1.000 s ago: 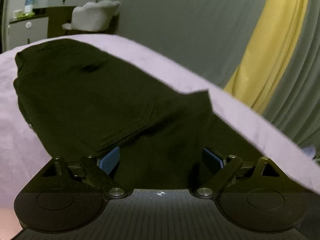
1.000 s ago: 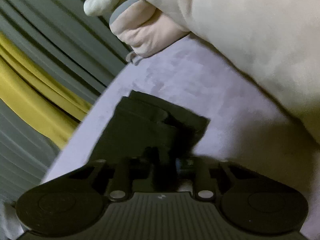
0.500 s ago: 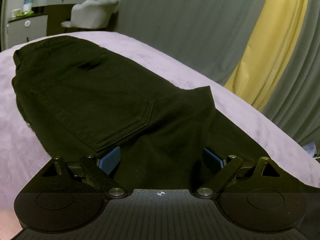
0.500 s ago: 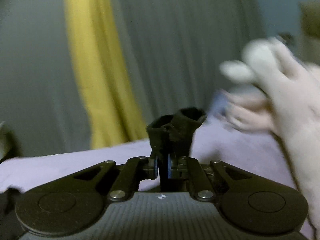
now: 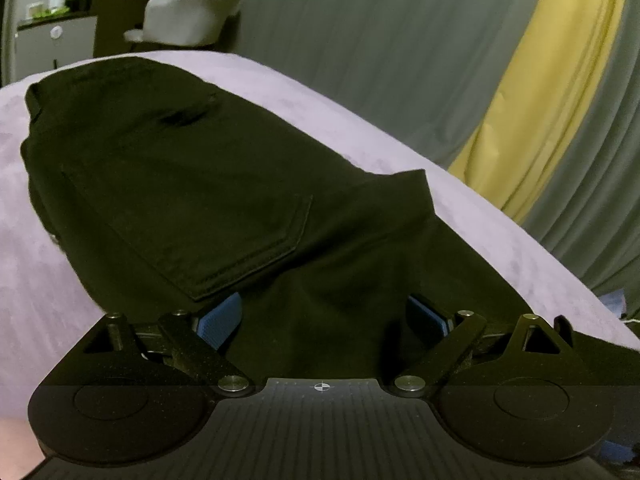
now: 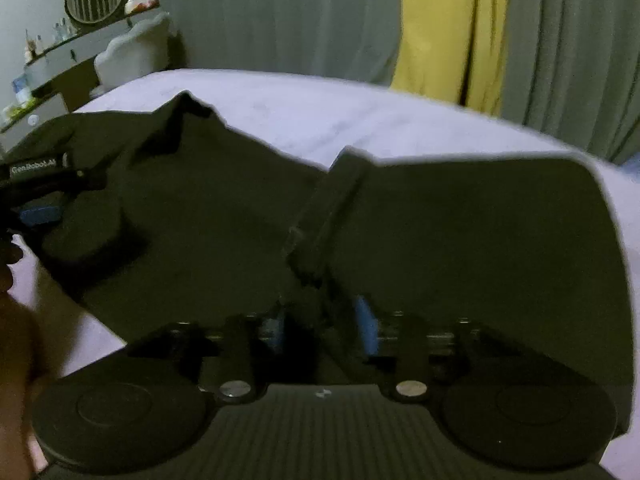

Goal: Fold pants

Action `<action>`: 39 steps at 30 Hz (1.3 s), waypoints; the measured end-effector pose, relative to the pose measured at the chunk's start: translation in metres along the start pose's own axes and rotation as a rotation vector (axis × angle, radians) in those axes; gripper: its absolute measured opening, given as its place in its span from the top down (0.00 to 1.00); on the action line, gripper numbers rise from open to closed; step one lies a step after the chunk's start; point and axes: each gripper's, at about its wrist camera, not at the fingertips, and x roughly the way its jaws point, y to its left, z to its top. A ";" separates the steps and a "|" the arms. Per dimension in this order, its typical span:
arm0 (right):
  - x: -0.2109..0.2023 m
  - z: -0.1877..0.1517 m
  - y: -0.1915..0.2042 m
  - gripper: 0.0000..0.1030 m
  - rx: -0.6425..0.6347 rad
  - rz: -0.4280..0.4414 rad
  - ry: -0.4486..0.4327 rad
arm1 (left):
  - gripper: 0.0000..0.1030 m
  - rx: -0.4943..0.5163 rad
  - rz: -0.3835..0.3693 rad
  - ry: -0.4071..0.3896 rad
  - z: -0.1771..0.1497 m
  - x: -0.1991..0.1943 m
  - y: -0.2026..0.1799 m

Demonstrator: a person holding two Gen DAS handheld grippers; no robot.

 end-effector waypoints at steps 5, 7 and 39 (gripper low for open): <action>-0.044 0.009 -0.042 0.30 0.147 0.144 -0.060 | 0.08 -0.006 -0.015 -0.001 0.000 0.001 0.000; -0.057 0.008 -0.060 0.28 0.218 0.099 -0.079 | 0.08 0.010 -0.028 -0.001 -0.001 0.000 -0.002; -0.042 -0.038 -0.188 0.05 0.850 0.103 -0.053 | 0.37 -0.245 -0.555 0.624 -0.063 0.074 -0.136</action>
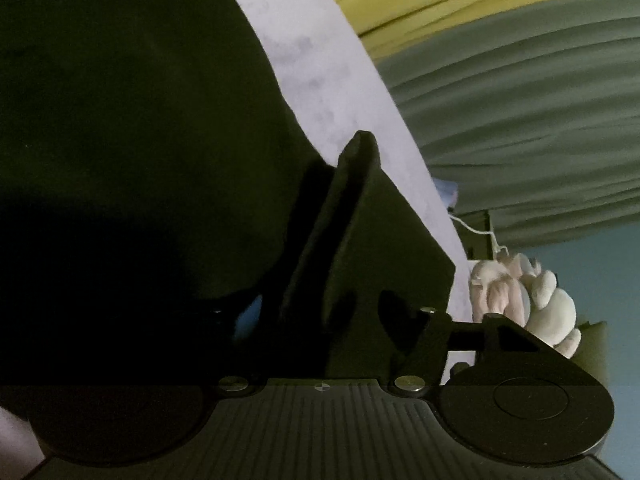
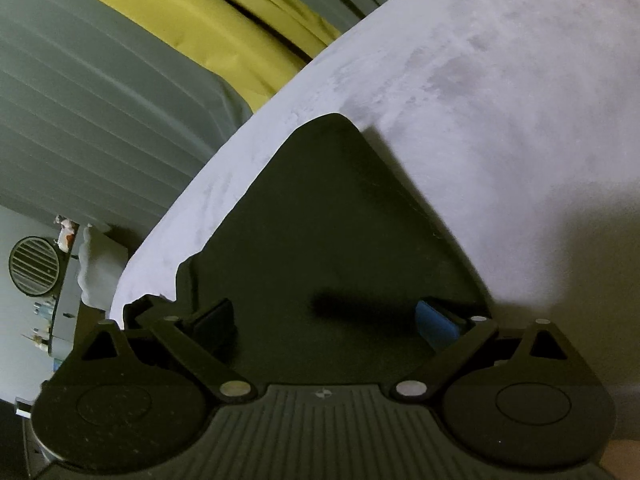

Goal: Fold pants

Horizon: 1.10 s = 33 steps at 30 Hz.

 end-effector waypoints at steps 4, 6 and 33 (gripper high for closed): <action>0.000 0.000 -0.003 0.04 0.019 0.019 -0.004 | 0.27 -0.031 -0.054 0.036 0.002 0.007 0.005; 0.000 0.001 -0.003 0.04 0.025 0.027 -0.003 | 0.29 -0.036 -0.057 0.041 0.003 0.008 0.003; -0.002 0.000 0.004 0.04 -0.004 0.216 -0.038 | 0.44 0.223 0.043 -0.215 0.014 -0.125 0.019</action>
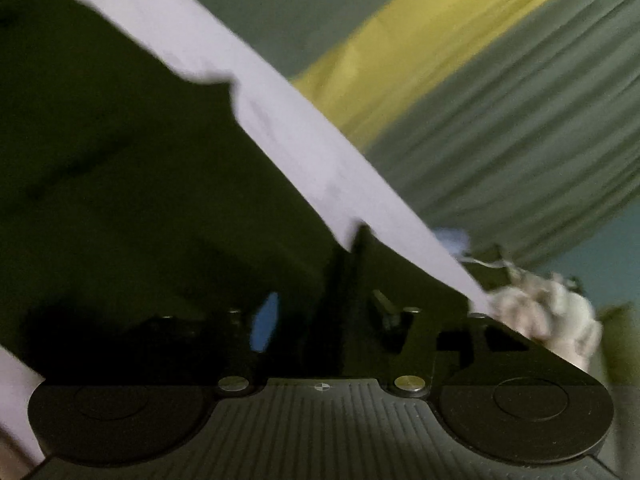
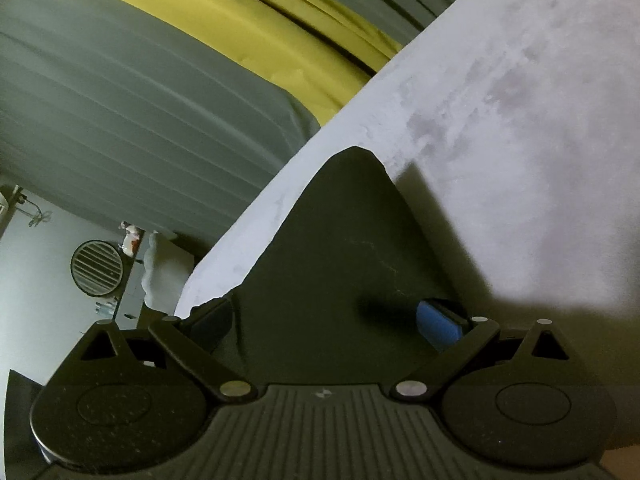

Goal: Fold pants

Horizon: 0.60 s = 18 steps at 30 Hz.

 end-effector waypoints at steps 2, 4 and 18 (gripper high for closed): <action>0.001 0.001 -0.003 0.04 0.029 0.018 -0.010 | 0.34 0.010 -0.031 0.060 -0.005 0.021 -0.007; -0.002 0.000 -0.008 0.04 0.069 0.046 -0.026 | 0.32 -0.029 -0.033 0.111 -0.007 0.043 -0.007; -0.006 0.004 -0.029 0.04 0.206 0.138 -0.054 | 0.82 -0.137 -0.100 0.224 -0.021 0.096 -0.010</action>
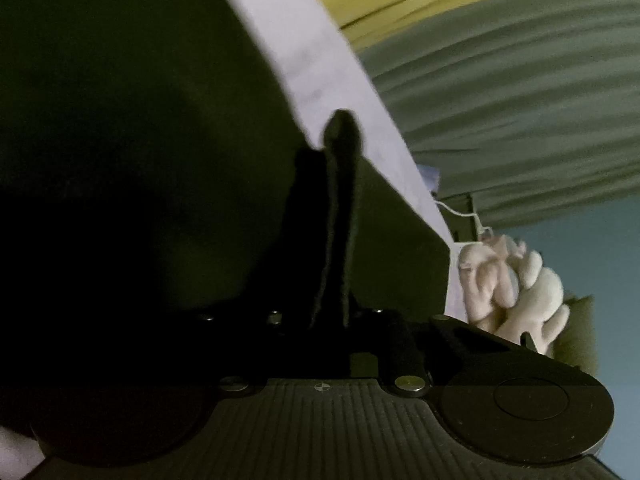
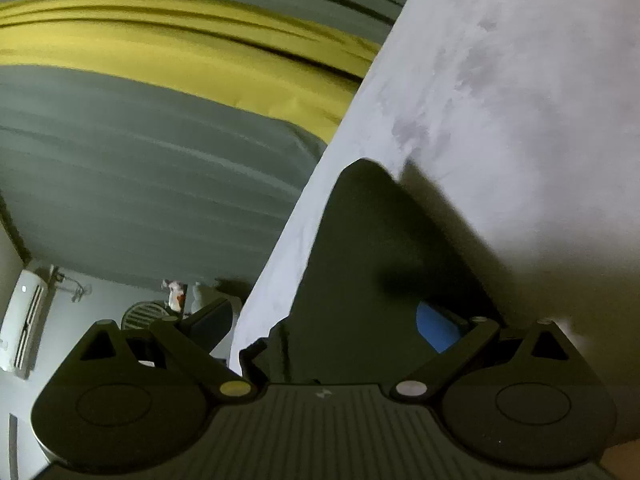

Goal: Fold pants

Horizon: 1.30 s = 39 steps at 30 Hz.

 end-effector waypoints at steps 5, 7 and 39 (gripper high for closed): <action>-0.006 0.000 -0.002 0.04 0.008 0.043 -0.017 | 0.83 0.134 0.025 -0.123 0.005 -0.062 -0.026; -0.011 0.000 -0.004 0.04 0.020 0.079 -0.033 | 0.83 0.192 0.054 -0.187 0.007 -0.089 -0.033; 0.141 -0.052 0.065 0.14 -0.860 -0.680 0.020 | 0.23 0.354 0.400 -0.303 -0.019 -0.069 0.012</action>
